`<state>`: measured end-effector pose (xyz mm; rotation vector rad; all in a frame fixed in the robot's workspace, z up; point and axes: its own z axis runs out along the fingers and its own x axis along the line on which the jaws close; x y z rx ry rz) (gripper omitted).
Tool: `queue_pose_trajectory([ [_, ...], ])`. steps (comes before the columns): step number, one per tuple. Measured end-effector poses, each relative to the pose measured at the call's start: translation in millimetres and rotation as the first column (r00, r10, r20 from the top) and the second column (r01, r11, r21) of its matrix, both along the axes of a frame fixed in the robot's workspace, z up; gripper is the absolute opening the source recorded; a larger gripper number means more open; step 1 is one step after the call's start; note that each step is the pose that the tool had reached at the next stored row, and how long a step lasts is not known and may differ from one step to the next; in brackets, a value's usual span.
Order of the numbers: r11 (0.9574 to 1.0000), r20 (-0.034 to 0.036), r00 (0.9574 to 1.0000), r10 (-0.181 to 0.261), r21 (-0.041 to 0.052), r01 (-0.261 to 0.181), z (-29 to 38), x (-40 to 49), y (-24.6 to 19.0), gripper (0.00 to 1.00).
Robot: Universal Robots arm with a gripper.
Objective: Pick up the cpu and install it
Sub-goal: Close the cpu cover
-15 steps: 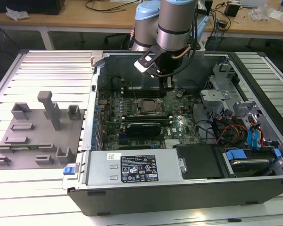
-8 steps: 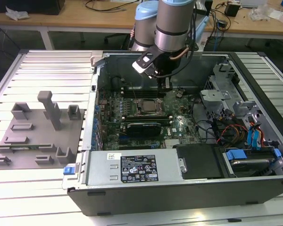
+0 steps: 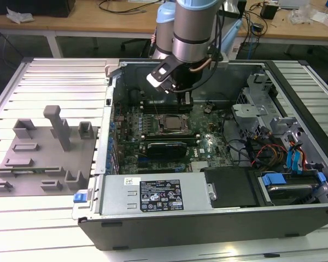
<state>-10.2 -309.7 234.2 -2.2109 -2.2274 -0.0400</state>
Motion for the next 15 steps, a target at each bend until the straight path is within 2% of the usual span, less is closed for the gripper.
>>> queue_pose_trajectory([
  [7, 1.0000, -0.0054, 1.0000, 0.000, -0.0001, 0.000, -8.0, -12.7, -5.5, 0.11],
  [13, 1.0000, -0.0059, 1.0000, 0.001, -0.0003, -0.001, -8.7, -13.2, -5.6, 0.11],
  [15, 0.9993, -0.0059, 0.9993, 0.036, -0.0003, -0.036, -8.8, -13.2, -5.5, 0.11],
])
